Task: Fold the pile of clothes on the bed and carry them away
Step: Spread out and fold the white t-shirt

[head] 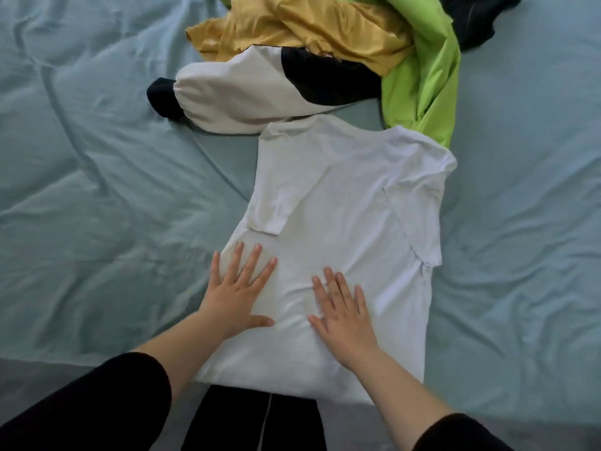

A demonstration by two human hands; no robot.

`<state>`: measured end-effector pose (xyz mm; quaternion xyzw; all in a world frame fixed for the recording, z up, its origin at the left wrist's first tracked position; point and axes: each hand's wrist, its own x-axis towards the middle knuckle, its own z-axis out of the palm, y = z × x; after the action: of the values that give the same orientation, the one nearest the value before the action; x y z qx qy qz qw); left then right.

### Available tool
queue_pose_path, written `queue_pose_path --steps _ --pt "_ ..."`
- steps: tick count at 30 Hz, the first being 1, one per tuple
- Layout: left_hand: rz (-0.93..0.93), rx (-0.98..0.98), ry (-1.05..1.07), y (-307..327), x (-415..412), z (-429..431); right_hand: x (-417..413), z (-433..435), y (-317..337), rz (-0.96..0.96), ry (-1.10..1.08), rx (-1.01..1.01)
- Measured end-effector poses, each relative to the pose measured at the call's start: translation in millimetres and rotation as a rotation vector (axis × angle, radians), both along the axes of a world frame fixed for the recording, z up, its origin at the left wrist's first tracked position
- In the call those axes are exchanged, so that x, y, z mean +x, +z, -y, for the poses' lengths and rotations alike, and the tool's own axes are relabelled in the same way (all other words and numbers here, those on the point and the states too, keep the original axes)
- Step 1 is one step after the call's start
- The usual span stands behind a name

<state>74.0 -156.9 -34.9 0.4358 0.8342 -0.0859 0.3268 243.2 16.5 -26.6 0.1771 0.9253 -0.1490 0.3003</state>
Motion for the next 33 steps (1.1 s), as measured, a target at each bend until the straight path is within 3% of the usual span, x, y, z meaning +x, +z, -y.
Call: queue_pose_path --steps 4,11,16,22,27,33 --pt "0.109 -0.065 -0.105 26 50 15 58 16 31 0.056 -0.106 -0.149" --pt "0.350 -0.068 -0.177 43 132 11 132 -2 46 0.071 -0.998 -0.049" --pt "0.369 -0.009 -0.195 38 177 -2 168 -21 21 0.060 -1.327 -0.110" --pt "0.326 0.079 -0.120 35 227 -16 212 2 14 -0.008 -1.354 -0.267" --pt "0.321 0.217 -0.054 28 262 -35 226 10 16 -0.174 -1.613 -0.458" --pt "0.314 0.269 0.011 16 291 -60 234 8 11 -0.268 -1.713 -0.632"
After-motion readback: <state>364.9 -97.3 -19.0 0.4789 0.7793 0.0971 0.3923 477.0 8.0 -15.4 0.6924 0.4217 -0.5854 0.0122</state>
